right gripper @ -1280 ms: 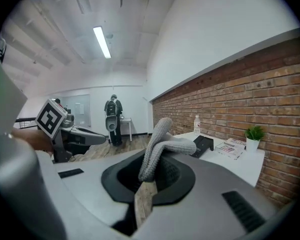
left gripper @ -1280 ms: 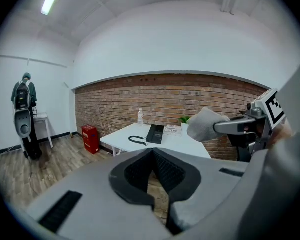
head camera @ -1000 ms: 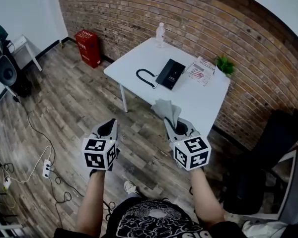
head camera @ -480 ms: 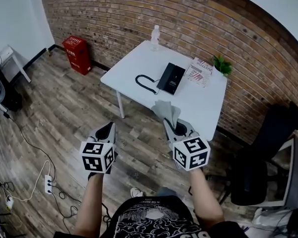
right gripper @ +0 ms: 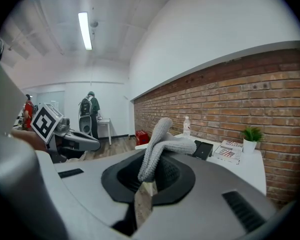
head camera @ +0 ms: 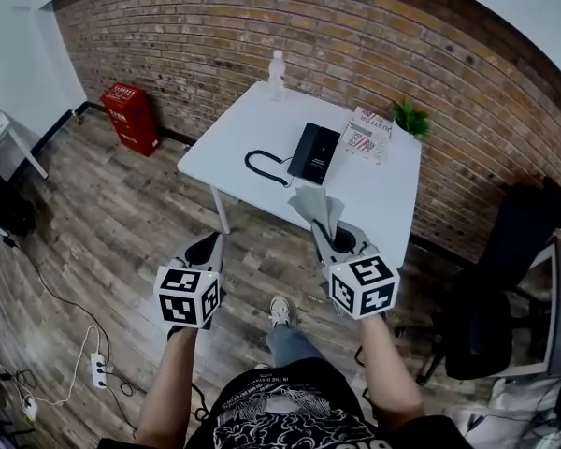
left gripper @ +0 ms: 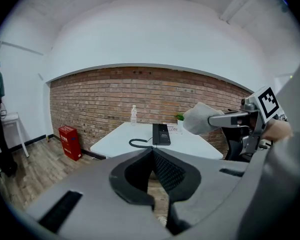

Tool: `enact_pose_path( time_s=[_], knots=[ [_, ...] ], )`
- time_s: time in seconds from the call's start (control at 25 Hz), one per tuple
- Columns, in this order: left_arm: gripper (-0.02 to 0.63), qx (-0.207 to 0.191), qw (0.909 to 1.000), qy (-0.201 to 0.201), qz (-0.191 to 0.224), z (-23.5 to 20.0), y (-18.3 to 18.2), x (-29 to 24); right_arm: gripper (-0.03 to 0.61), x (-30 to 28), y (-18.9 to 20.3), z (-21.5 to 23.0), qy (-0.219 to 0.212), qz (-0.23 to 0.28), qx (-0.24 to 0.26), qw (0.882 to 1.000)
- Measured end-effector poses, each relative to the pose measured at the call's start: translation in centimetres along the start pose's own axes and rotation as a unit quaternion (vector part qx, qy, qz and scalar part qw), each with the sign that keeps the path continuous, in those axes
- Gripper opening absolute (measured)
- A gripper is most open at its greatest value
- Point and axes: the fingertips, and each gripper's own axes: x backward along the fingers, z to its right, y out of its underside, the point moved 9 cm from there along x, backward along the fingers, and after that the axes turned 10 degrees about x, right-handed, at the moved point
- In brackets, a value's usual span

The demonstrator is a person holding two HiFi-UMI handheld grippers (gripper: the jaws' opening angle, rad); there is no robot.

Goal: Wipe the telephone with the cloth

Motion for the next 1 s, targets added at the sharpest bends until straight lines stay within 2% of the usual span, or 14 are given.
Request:
enact_pose_path(
  time_s=[0.4, 0.76, 1.0],
  knots=[
    [0.006, -0.003, 0.9997, 0.001, -0.024, -3.5, -2.7, -8.5, 0.012, -7.7, 1.0, 6.0, 0.012, -0.005, -0.021, 1.0],
    [0.006, -0.015, 0.9985, 0.021, -0.049, -5.7, -8.5, -20.4, 0.012, -16.4, 0.8, 14.3, 0.023, -0.026, -0.034, 0.999],
    [0.006, -0.019, 0.996, 0.039, -0.078, -6.0, -10.5, -27.3, 0.012, -21.0, 1.1, 19.6, 0.039, -0.035, -0.034, 0.998]
  ],
)
